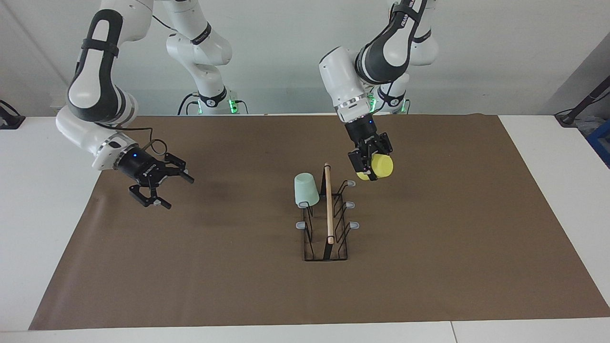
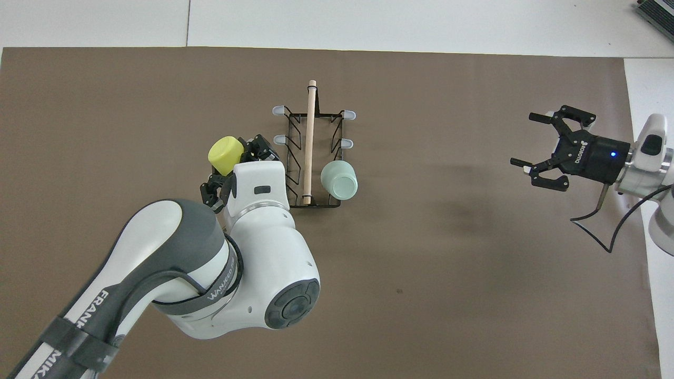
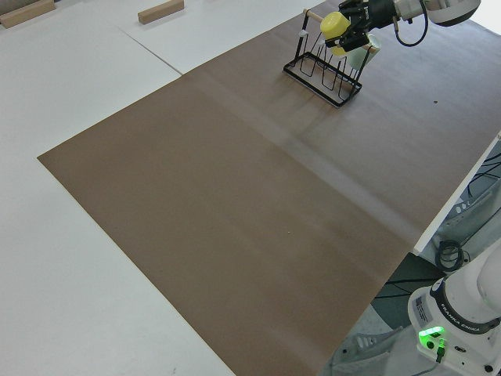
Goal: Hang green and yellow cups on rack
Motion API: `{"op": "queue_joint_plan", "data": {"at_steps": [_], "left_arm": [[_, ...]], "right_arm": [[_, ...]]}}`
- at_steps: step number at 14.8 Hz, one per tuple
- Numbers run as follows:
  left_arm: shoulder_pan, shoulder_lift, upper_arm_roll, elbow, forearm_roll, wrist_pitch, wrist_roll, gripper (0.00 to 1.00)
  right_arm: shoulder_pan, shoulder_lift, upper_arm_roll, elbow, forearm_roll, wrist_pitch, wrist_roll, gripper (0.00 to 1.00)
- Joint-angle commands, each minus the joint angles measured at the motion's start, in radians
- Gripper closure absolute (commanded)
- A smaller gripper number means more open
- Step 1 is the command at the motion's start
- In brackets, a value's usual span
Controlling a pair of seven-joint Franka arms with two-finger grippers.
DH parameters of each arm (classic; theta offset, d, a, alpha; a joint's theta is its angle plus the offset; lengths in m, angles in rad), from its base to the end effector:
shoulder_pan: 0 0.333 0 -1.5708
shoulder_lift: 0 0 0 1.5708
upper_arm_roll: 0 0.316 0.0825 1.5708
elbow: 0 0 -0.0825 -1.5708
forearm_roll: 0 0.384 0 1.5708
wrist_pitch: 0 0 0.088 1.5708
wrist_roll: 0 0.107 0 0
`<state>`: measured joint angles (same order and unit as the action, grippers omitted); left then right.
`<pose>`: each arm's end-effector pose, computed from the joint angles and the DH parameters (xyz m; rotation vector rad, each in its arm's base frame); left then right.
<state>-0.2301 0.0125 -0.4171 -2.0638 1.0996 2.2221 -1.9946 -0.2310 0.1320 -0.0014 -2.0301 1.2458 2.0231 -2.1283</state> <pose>0.4748 -0.3226 0.4567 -2.5740 -0.9409 -1.3357 0.5794 -0.0808 0.4043 -1.9354 -1.3337 -1.2182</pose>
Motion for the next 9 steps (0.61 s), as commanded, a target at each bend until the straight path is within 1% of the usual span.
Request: {"op": "queue_joint_plan", "data": {"at_steps": [1,4,5,7,9], "left_arm": [[-0.002,0.02,-0.014,-0.015,0.112,0.002,-0.079,1.0],[-0.002,0.043,-0.034,-0.016,0.143,-0.002,-0.11,1.0],[-0.002,0.061,-0.037,-0.009,0.175,-0.012,-0.116,1.0],[-0.002,0.099,-0.061,-0.004,0.225,-0.038,-0.191,1.0],[-0.002,0.113,-0.071,-0.004,0.256,-0.052,-0.242,1.0]], "right_arm": [[-0.027,-0.008,0.009,0.086,-0.19,-0.038,0.164,0.0],[-0.019,-0.054,0.009,0.14,-0.411,-0.037,0.345,0.0],[-0.013,-0.072,0.009,0.151,-0.486,-0.037,0.41,0.0],[-0.001,-0.115,0.018,0.157,-0.624,-0.037,0.549,0.0],[0.022,-0.141,0.021,0.153,-0.721,-0.037,0.672,0.0]]}}
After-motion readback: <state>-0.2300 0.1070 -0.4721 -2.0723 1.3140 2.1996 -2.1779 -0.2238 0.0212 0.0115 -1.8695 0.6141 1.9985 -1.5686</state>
